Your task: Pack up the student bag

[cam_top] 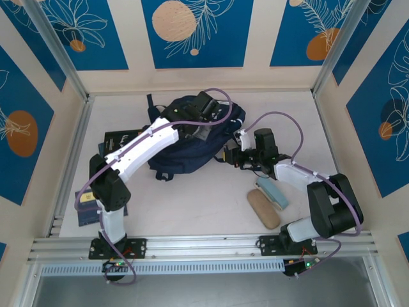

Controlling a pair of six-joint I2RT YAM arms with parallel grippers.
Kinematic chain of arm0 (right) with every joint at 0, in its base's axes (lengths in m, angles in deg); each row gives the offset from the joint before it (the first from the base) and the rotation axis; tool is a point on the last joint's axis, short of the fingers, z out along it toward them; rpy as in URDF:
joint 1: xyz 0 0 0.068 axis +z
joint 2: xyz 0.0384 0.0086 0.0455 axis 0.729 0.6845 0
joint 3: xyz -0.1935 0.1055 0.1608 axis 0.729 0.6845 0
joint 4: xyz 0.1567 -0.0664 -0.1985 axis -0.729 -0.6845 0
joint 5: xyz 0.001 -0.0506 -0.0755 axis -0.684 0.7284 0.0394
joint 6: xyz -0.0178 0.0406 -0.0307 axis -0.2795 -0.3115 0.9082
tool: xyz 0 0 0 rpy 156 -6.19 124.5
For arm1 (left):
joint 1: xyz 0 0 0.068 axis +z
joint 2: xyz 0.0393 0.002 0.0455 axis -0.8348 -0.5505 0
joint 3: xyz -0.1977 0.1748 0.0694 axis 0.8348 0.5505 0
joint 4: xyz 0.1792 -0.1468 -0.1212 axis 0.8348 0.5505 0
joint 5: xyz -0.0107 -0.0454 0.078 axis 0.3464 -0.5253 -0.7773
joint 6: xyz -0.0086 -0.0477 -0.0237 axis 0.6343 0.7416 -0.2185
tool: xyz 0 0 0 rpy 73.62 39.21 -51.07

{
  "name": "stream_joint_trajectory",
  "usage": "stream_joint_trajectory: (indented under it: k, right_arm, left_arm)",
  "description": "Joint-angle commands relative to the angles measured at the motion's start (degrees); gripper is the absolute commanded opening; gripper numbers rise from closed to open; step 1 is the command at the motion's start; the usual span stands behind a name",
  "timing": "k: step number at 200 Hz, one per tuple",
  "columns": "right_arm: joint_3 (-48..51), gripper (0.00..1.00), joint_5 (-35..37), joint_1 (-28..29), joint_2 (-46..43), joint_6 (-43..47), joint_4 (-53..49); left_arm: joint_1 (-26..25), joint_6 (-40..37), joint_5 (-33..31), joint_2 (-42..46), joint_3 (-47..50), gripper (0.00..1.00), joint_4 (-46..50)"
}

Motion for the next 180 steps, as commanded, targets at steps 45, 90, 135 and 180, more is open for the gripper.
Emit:
stream_joint_trajectory:
  k: [45,90,135,180]
  right_arm:
    - [1.4,0.51,-0.6,-5.2,-9.7,-5.3,-2.9]
    - [-3.1,0.53,-8.9,-5.5,-7.3,-5.8,-5.1]
    - [-6.9,0.41,-10.0,-5.5,-0.8,-1.0,-5.1]
    - [-9.7,0.41,-10.9,-5.4,6.0,3.3,-2.5]
  left_arm:
    - [1.2,0.5,-1.8,3.5,0.2,0.00,-5.3]
    - [1.7,-0.1,-1.9,4.7,-0.5,0.00,-5.2]
    - [2.1,-0.7,-1.7,5.9,-0.7,0.00,-4.8]
    - [2.3,-0.7,-1.1,6.5,-0.5,0.00,-4.7]
